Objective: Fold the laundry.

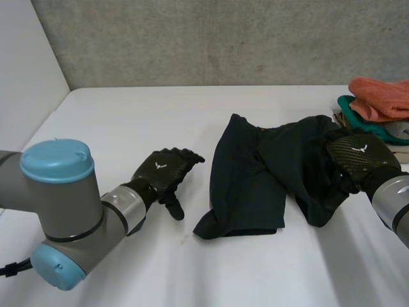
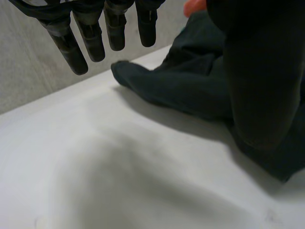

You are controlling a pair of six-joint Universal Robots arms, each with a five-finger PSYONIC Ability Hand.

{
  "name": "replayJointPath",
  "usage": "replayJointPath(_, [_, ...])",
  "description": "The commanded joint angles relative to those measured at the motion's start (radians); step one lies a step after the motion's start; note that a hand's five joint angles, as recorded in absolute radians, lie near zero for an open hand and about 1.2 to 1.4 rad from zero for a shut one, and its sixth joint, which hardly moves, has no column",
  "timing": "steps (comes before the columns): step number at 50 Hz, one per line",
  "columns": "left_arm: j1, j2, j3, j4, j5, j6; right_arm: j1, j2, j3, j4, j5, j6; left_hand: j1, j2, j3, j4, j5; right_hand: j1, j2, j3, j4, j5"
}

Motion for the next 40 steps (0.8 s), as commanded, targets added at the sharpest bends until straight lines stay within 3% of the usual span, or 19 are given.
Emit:
replayJointPath(1, [-0.022, 0.045, 0.010, -0.051, 0.012, 0.002, -0.002, 0.003, -0.019, -0.008, -0.037, -0.056, -0.021, -0.024, -0.027, -0.023, -0.043, -0.041, -0.026, -0.025, -0.026, -0.038])
replayJointPath(6, [-0.091, 0.054, 0.015, -0.059, 0.007, 0.002, -0.036, 0.044, -0.115, -0.034, -0.129, -0.231, -0.021, -0.024, -0.027, -0.023, -0.043, -0.041, -0.026, -0.025, -0.026, -0.038])
replayJointPath(10, [-0.181, 0.027, 0.059, -0.062, -0.018, 0.013, -0.058, 0.173, -0.256, -0.059, -0.226, -0.403, -0.021, -0.024, -0.027, -0.023, -0.043, -0.041, -0.026, -0.025, -0.026, -0.038])
replayJointPath(14, [-0.275, -0.085, 0.162, -0.065, -0.112, 0.061, -0.064, 0.344, -0.436, 0.038, -0.263, -0.556, -0.021, -0.024, -0.027, -0.023, -0.043, -0.041, -0.026, -0.025, -0.026, -0.038])
replayJointPath(18, [-0.316, -0.192, 0.277, -0.077, -0.217, 0.134, -0.058, 0.544, -0.655, 0.206, -0.254, -0.717, -0.021, -0.024, -0.027, -0.023, -0.043, -0.041, -0.026, -0.025, -0.026, -0.038])
replayJointPath(24, [-0.330, -0.326, 0.421, -0.128, -0.295, 0.171, -0.036, 0.701, -0.799, 0.244, -0.212, -0.788, 0.284, 0.282, 0.278, 0.283, 0.262, -0.023, -0.008, -0.007, -0.009, -0.020])
replayJointPath(26, [-0.332, -0.370, 0.460, -0.165, -0.292, 0.178, -0.030, 0.745, -0.825, 0.202, -0.188, -0.785, 0.603, 0.601, 0.597, 0.602, 0.581, 0.110, 0.125, 0.127, 0.125, 0.113])
replayJointPath(29, [-0.324, -0.389, 0.481, -0.192, -0.312, 0.183, -0.024, 0.762, -0.833, 0.159, -0.176, -0.781, 1.199, 1.196, 1.193, 1.197, 1.177, 0.687, 0.702, 0.704, 0.702, 0.690])
replayJointPath(30, [-0.318, -0.384, 0.483, -0.194, -0.327, 0.184, -0.016, 0.758, -0.827, 0.141, -0.175, -0.779, 1.200, 1.198, 1.194, 1.199, 1.178, 1.176, 1.191, 1.192, 1.190, 1.179])
replayJointPath(36, [-0.226, -0.251, 0.463, -0.121, -0.494, 0.201, 0.036, 0.627, -0.732, 0.099, -0.169, -0.716, 1.201, 1.198, 1.194, 1.199, 1.179, 1.181, 1.196, 1.197, 1.195, 1.184])
replayJointPath(40, [-0.122, -0.173, 0.469, 0.002, -0.492, 0.217, 0.086, 0.441, -0.637, 0.086, -0.133, -0.510, 1.201, 1.198, 1.194, 1.199, 1.179, 1.181, 1.196, 1.197, 1.195, 1.184])
